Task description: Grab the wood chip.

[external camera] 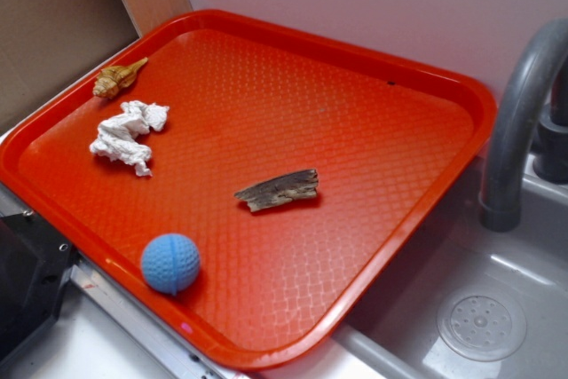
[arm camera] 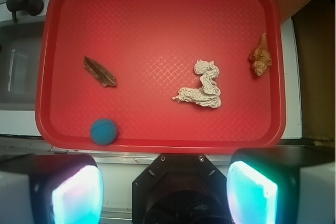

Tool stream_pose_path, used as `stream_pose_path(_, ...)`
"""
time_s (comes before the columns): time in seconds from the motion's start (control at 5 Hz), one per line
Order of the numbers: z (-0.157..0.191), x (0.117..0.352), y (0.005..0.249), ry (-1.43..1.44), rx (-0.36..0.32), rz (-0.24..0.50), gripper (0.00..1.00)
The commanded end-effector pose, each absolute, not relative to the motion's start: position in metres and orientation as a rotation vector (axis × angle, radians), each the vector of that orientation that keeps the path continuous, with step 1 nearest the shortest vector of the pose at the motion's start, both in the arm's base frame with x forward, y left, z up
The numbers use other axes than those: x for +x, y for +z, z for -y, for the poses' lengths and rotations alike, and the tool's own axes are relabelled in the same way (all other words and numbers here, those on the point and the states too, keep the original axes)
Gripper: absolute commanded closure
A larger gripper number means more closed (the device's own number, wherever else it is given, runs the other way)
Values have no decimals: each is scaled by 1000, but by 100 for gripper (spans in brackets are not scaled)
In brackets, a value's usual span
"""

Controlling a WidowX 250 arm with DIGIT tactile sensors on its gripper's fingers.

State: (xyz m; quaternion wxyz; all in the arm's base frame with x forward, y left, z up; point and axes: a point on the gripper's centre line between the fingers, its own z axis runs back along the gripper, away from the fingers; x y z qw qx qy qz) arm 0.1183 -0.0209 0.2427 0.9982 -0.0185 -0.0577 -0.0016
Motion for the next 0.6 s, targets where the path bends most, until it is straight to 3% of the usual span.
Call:
stream_pose_path(0.0,21,118,243,-3,-37,115,0)
stream_pose_path(0.2,32,149,208,-150,-74,225,0)
stream_pose_path(0.4,45,180,187,-335,-140,279,0)
